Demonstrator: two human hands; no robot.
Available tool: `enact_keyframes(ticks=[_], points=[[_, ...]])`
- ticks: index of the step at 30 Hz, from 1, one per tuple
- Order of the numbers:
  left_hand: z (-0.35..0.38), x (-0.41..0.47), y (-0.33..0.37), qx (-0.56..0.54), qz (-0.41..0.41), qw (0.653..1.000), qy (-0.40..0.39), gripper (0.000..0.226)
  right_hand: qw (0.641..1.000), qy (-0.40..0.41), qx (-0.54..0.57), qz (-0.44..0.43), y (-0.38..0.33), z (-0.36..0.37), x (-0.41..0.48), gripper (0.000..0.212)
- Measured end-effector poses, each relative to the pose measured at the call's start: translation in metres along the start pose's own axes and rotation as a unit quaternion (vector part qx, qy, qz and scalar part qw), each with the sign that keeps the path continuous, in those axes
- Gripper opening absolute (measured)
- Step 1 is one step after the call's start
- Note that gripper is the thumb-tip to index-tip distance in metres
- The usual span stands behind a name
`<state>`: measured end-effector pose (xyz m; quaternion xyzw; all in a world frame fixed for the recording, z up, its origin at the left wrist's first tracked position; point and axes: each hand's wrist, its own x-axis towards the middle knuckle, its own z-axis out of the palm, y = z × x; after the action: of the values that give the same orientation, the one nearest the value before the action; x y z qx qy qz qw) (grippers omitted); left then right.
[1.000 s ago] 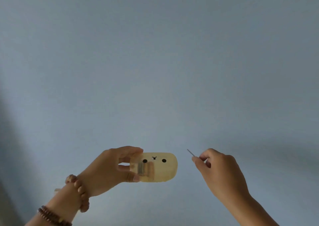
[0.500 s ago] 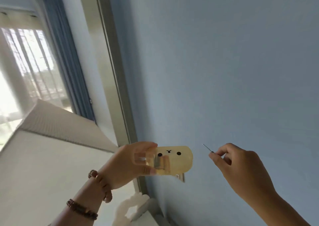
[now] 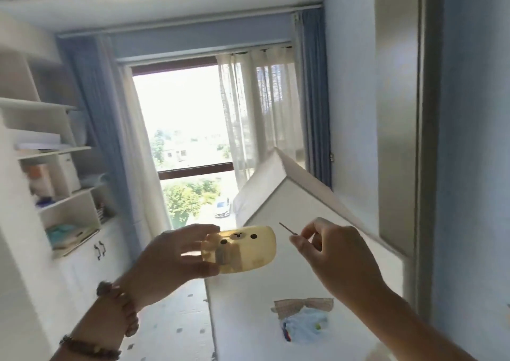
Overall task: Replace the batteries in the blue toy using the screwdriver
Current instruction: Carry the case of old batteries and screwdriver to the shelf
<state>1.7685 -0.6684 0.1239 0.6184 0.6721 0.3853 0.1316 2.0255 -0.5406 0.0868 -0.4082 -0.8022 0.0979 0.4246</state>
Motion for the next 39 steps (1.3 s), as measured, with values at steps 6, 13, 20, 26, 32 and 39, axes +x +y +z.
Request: enact_keyframes(ticks=[6, 13, 20, 26, 32, 39], points=[[-0.140, -0.061, -0.115, 0.077, -0.069, 0.994, 0.048, 0.066, 0.994, -0.053, 0.056, -0.071, -0.151, 0.143, 0.010, 0.025], [-0.235, -0.079, -0.215, 0.097, -0.080, 0.990, 0.066, 0.057, 0.991, -0.077, 0.060, -0.097, -0.241, 0.253, 0.033, 0.025], [-0.281, -0.042, -0.296, 0.090, -0.078, 0.991, 0.068, 0.058, 0.989, -0.092, 0.065, -0.092, -0.271, 0.331, 0.078, 0.019], [-0.315, 0.026, -0.384, 0.076, -0.083, 0.991, 0.070, 0.061, 0.990, -0.090, 0.070, -0.078, -0.273, 0.425, 0.148, 0.019], [-0.351, 0.137, -0.454, 0.088, -0.078, 0.992, 0.050, 0.064, 0.991, -0.091, 0.070, -0.070, -0.276, 0.518, 0.251, 0.019], [-0.392, 0.250, -0.548, 0.092, -0.064, 0.993, 0.038, 0.071, 0.993, -0.075, 0.059, -0.063, -0.278, 0.622, 0.360, 0.019]])
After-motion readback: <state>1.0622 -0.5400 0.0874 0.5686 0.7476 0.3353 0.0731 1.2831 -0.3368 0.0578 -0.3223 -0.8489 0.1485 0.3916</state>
